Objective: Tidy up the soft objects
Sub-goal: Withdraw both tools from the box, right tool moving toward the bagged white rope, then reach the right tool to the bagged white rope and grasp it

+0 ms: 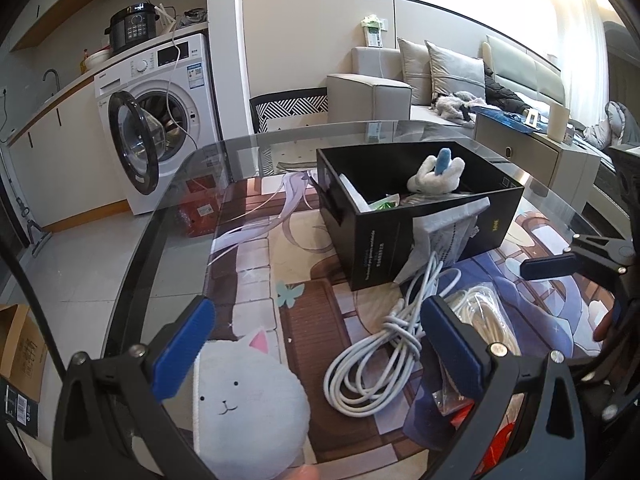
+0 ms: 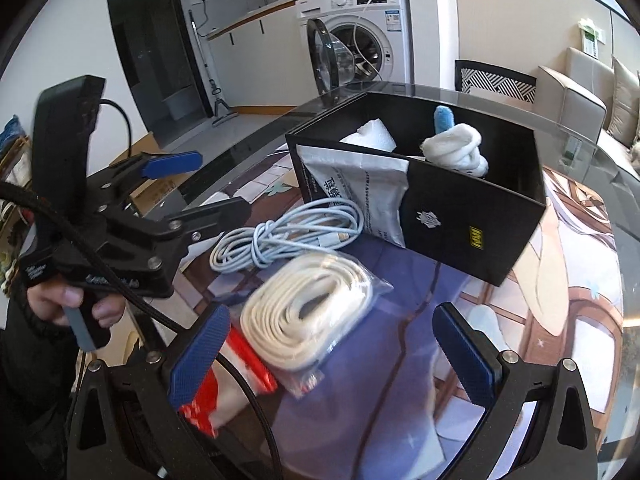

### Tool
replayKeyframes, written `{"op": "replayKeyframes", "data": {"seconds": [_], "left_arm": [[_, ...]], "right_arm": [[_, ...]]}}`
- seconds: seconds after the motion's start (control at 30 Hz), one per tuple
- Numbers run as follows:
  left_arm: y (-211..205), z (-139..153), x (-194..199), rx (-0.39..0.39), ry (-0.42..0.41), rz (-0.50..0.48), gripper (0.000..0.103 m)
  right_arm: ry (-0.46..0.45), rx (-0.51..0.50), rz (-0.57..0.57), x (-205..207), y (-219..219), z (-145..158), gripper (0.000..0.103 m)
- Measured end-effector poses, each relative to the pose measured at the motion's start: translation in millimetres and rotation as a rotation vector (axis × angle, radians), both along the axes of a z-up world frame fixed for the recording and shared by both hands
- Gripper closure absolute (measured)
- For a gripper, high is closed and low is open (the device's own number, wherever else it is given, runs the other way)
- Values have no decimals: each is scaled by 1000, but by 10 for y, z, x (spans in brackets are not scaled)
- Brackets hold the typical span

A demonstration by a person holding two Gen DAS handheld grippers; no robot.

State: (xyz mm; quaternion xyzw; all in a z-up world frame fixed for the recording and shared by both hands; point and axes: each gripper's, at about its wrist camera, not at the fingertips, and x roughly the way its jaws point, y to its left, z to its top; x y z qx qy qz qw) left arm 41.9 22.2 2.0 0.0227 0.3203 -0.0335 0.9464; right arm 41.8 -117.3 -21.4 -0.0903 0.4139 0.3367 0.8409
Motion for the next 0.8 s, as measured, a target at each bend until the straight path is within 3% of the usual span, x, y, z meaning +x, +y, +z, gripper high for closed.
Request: {"op": "replayKeyframes", "data": {"seconds": [0.1,0.23,0.5,0.67,0.8], "left_arm": [[21,-17,24,30,3,33,0],[92,-53,50,-12,22,31,0],[33,-58,49,3,22,10,0],[24,-70,46,4,26,6,0],[21,-78,51,5,29,8,0]], "right_arm": [[4,-30,-25,66,82,-71,1],[1,-88,-66,131,59,-152,1],[6,-109,-112,283,-269,-185,0],[0,-88,-136,358,-444,-151,1],[14,-22,-92,304,-481,-67,1]]}}
